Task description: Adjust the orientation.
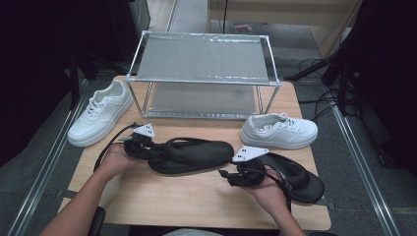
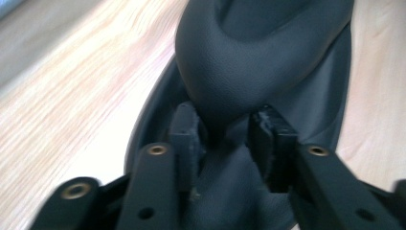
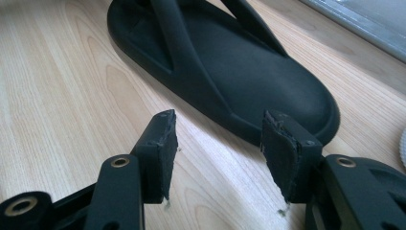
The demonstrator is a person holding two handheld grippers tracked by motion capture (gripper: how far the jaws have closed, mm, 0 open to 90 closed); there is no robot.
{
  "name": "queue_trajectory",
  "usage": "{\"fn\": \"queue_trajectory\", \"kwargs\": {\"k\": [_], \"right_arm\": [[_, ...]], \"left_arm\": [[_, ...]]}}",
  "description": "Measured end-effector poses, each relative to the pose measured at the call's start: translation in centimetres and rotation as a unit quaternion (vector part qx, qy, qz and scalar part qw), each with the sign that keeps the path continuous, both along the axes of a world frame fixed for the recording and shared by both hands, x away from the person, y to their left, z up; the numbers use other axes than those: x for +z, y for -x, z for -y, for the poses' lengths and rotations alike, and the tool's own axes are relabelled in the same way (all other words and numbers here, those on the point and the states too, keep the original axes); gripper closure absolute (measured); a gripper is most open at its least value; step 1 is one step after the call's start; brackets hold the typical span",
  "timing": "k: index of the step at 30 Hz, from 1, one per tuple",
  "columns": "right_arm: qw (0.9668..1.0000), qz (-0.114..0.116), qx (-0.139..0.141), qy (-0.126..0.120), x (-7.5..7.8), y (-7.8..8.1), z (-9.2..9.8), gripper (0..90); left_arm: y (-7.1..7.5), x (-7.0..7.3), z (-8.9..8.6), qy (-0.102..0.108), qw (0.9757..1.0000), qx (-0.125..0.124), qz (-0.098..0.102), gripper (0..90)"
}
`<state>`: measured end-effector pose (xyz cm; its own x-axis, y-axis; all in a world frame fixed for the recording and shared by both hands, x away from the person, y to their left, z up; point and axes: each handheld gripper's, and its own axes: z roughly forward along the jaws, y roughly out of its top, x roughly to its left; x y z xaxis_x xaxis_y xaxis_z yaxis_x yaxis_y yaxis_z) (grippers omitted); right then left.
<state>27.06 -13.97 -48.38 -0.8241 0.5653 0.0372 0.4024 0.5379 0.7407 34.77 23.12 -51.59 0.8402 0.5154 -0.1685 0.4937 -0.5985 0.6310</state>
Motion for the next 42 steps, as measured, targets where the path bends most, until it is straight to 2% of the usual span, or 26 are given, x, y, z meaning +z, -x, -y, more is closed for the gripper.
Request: {"fn": "queue_trajectory", "kwargs": {"k": [3, 5, 9, 11, 15, 17, 20, 23, 25, 28, 29, 30, 31, 33, 35, 38, 40, 42], "right_arm": [[1.0000, -0.003, 0.002, -0.002, -0.1, -0.1, -0.2, 48.2], [1.0000, -0.004, 0.002, -0.002, -0.2, -0.2, -0.3, 48.2], [1.0000, -0.006, 0.002, -0.002, -0.3, -0.3, -0.5, 48.5], [1.0000, -0.005, 0.003, -0.001, -0.3, -0.4, -0.4, 48.5], [1.0000, -0.004, 0.003, -0.004, -0.2, -0.5, -0.5, 48.7], [1.0000, -0.003, 0.002, -0.004, -0.2, -0.7, -0.5, 49.1], [1.0000, -0.003, 0.002, -0.008, -0.2, -1.1, -0.7, 49.6], [0.9998, -0.008, 0.008, -0.017, -0.4, -1.9, -1.2, 49.6], [0.9998, -0.009, 0.008, -0.013, -0.6, -2.7, -1.7, 50.5], [0.9997, -0.012, 0.008, -0.019, -0.9, -3.9, -2.4, 54.0], [0.9998, -0.011, 0.007, -0.016, -1.0, -4.2, -2.6, 56.1], [0.9998, -0.009, 0.004, -0.017, -1.0, -4.8, -3.0, 59.7], [0.9998, -0.009, 0.004, -0.017, -1.0, -4.8, -3.0, 59.7], [0.9996, -0.013, 0.000, -0.026, -0.9, -5.3, -3.0, 68.0], [0.9988, -0.026, -0.005, -0.041, -0.7, -5.5, -2.9, 75.4], [0.9979, -0.036, -0.007, -0.053, -0.6, -5.7, -2.9, 84.6], [0.9978, -0.043, -0.004, -0.049, -0.8, -5.9, -3.1, 90.0], [0.9976, -0.056, -0.002, -0.042, -1.2, -6.0, -3.5, 90.0]], "left_arm": [[-0.2, 0.1, -0.4, 0.009, 0.9998, 0.011, -0.013, 54.9], [-0.2, 0.1, -0.5, 0.005, 0.9998, 0.014, -0.014, 51.4], [0.1, 0.6, -1.0, 0.007, 0.9998, 0.019, -0.007, 46.4], [0.4, 1.0, -1.3, 0.006, 0.9997, 0.021, -0.006, 44.0], [1.0, 1.5, -2.5, 0.027, 0.9988, 0.040, -0.014, 41.7], [1.4, 1.7, -2.7, 0.030, 0.9983, 0.047, -0.018, 40.9], [2.3, 1.9, -2.6, 0.030, 0.9986, 0.042, -0.010, 39.6], [2.9, 2.0, -2.2, 0.033, 0.9987, 0.039, 0.002, 36.9], [3.2, 1.9, -1.9, 0.032, 0.9982, 0.051, -0.007, 36.5], [3.7, 1.7, -1.7, 0.035, 0.9973, 0.064, -0.013, 37.0], [3.9, 1.7, -1.7, 0.037, 0.9971, 0.065, -0.011, 39.1], [4.2, 1.7, -1.6, 0.032, 0.9969, 0.072, -0.003, 50.6], [4.5, 1.9, -1.5, 0.024, 0.9965, 0.079, 0.012, 50.6], [5.0, 2.1, -1.3, 0.023, 0.9949, 0.096, 0.022, 68.2], [5.4, 2.1, -1.0, 0.012, 0.9952, 0.093, 0.029, 78.5], [5.7, 1.7, -0.4, 0.008, 0.9964, 0.084, 0.003, 88.4], [5.8, 1.3, 0.0, 0.002, 0.9969, 0.078, -0.009, 89.9], [5.9, 1.0, 0.1, -0.007, 0.9972, 0.074, -0.014, 90.0]]}}
